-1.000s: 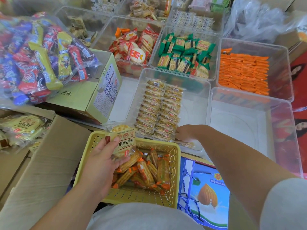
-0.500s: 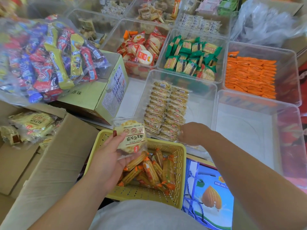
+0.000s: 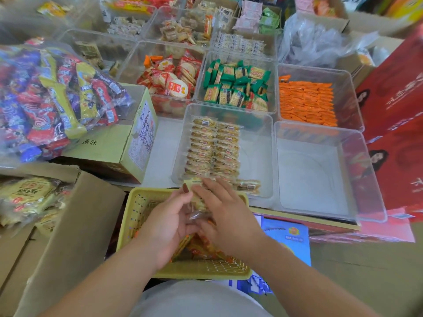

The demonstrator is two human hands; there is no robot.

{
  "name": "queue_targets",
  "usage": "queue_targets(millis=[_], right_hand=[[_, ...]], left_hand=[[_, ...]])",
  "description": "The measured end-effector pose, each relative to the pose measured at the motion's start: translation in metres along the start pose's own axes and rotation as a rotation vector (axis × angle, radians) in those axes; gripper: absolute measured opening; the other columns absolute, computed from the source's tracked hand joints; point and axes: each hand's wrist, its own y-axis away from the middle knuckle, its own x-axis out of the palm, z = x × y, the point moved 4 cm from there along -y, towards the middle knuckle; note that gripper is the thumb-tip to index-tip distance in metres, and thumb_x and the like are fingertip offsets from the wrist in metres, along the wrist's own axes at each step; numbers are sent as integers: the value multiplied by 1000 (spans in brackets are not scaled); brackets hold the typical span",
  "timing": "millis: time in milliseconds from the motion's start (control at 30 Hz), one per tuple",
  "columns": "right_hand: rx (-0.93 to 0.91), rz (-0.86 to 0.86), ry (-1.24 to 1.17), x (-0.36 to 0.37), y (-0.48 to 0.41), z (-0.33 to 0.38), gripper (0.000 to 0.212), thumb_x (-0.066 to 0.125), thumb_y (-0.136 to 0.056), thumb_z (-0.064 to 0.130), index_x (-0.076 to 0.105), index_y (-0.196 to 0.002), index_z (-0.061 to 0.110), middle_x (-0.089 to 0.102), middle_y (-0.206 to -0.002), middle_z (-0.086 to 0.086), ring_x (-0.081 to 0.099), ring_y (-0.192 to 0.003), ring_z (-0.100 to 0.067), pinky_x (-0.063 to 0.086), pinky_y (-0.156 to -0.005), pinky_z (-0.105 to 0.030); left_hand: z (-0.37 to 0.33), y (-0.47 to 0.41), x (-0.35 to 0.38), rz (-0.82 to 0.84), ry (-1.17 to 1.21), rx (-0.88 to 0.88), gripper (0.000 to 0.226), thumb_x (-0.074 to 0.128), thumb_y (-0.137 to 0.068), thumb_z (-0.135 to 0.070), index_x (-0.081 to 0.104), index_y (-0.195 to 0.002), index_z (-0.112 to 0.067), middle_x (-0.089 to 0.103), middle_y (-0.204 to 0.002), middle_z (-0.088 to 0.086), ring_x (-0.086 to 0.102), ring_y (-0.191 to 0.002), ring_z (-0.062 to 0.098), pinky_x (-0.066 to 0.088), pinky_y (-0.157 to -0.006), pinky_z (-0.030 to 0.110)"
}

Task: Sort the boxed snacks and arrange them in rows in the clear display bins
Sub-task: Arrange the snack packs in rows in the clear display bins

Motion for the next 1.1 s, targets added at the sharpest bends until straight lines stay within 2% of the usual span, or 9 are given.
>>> queue_targets(millis=[100,233,367,467,533,633,767,967,1100], right_hand=[[66,-86,-55,-7,3,2,64,67,-85,10,50,-147,18,48,-152,-7,40,-142,-30,38,-115,-46],[152,-186,-67,-21,4,-5,54,62,-90,5,56,-142,19,63,-135,-3,57,-121,-23,46,-100,-30],[254,-241,-5,-43,6,-36,45,61,-96,10,59,-139,23,67,-128,1,59,-112,-23,49,-91,-35],[336,-228,69,-63,4,-68,43,63,-96,13,61,-137,26,67,-127,4,58,-113,-23,46,-90,-33],[383,-170,135,-75,-5,-93,43,61,-96,15,62,-135,31,67,-127,6,57,-115,-23,47,-89,-33],[379,9,270,-87,-31,-123,41,53,-97,18,61,-133,37,67,-124,6,56,-114,-25,51,-90,-38],[275,297,538,-76,-71,-143,49,48,-95,13,54,-134,42,64,-117,4,57,-108,-24,48,-81,-37],[179,551,771,-41,-111,-168,49,51,-90,6,58,-132,31,65,-112,1,60,-104,-24,38,-79,-37],[251,737,651,-15,-117,-186,32,52,-93,5,58,-124,16,54,-87,2,57,-88,-22,48,-74,-35]], left_hand=[[-1,-3,-3,49,-152,-37,27,52,-103,-13,66,-125,-8,63,-100,19,65,-94,37,52,-91,56],[-12,-13,-7,127,-422,-59,14,59,-102,-31,71,-109,-29,80,-103,2,76,-97,22,55,-88,44],[-32,-33,-15,45,-726,184,26,64,-83,-52,69,-106,-42,74,-100,-21,67,-93,-6,49,-82,28],[-43,-49,-21,-34,-1054,400,37,67,-90,-53,63,-124,-39,64,-123,-21,57,-116,1,43,-97,29],[-47,-66,-24,-69,-1339,494,55,62,-89,-61,57,-138,-35,55,-142,-7,47,-134,17,38,-108,37],[-40,-95,-28,-140,-1613,311,80,53,-87,-76,37,-154,-36,19,-169,11,27,-151,37,29,-119,50],[-28,-120,-31,-170,-1745,146,114,36,-81,-91,-5,-164,-24,-11,-173,8,30,-151,37,39,-115,50],[-23,-124,-37,-220,-1826,194,128,15,-72,-99,-10,-163,-12,-12,-173,4,41,-147,30,48,-106,42],[-24,-124,-33,-215,-1832,185,126,18,-75,-98,-12,-163,-14,-12,-173,2,43,-146,28,51,-103,40]])
